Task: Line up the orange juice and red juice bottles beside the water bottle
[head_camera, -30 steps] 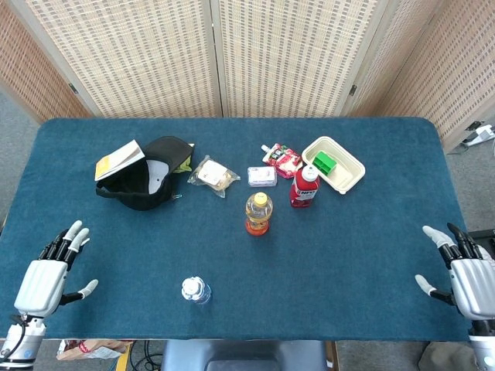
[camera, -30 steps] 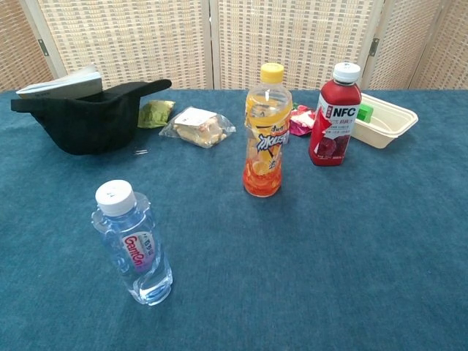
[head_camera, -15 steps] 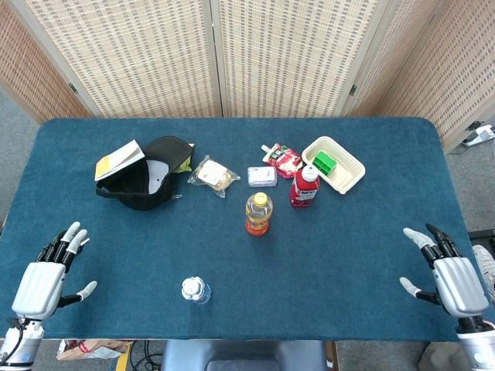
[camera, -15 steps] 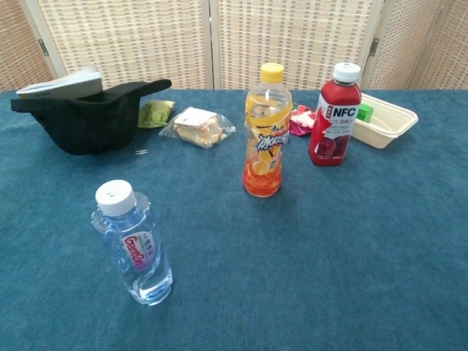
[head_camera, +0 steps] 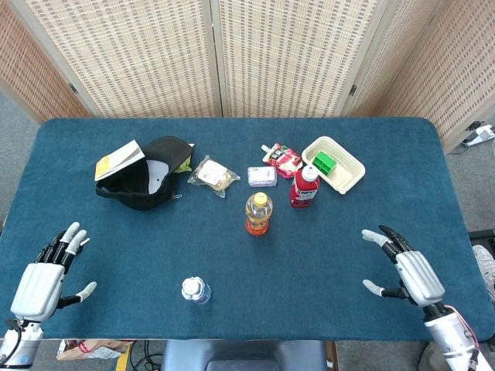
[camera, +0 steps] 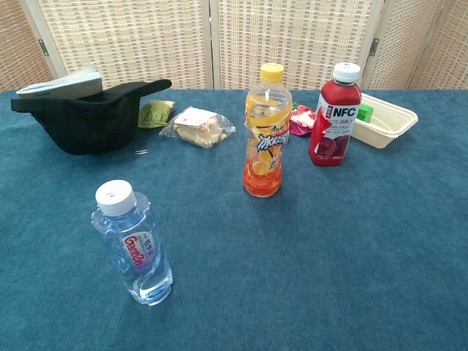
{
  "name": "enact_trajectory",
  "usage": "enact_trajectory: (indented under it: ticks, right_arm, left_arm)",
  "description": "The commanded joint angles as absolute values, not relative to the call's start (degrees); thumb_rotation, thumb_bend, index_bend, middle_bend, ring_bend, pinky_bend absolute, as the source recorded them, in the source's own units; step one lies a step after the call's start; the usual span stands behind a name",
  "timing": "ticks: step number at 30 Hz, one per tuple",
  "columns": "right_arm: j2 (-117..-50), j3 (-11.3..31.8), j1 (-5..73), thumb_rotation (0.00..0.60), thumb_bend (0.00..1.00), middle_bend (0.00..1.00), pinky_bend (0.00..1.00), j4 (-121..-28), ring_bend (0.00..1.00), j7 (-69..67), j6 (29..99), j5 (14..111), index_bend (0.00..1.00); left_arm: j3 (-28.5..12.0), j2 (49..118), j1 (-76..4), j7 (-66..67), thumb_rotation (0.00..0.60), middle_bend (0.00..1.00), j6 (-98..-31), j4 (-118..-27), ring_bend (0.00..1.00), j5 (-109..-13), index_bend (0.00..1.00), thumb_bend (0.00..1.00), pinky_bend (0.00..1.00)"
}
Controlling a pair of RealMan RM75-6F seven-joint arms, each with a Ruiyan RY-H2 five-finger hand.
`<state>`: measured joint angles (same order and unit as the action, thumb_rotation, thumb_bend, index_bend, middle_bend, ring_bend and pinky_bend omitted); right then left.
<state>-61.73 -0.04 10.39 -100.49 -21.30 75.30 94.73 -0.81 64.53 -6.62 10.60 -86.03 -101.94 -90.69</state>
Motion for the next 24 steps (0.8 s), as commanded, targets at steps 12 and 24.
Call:
enact_trajectory:
  ticks: [12, 24]
  right_arm:
    - [-68.3, 4.8, 21.0, 0.6, 0.04, 0.06, 0.11, -99.2, 0.01, -40.5, 62.4, 87.1, 0.0]
    - [-75.9, 9.3, 29.1, 0.6, 0.04, 0.04, 0.09, -92.9, 0.0, -45.7, 53.1, 80.8, 0.0]
  left_arm:
    - [-1.1, 64.4, -6.7, 10.7, 0.6, 0.01, -85.6, -101.8, 0.05, -90.2, 0.04, 0.16, 0.15]
    - [-1.4, 64.5, -6.8, 11.0, 0.6, 0.01, -85.6, -101.8, 0.05, -89.9, 0.04, 0.16, 0.15]
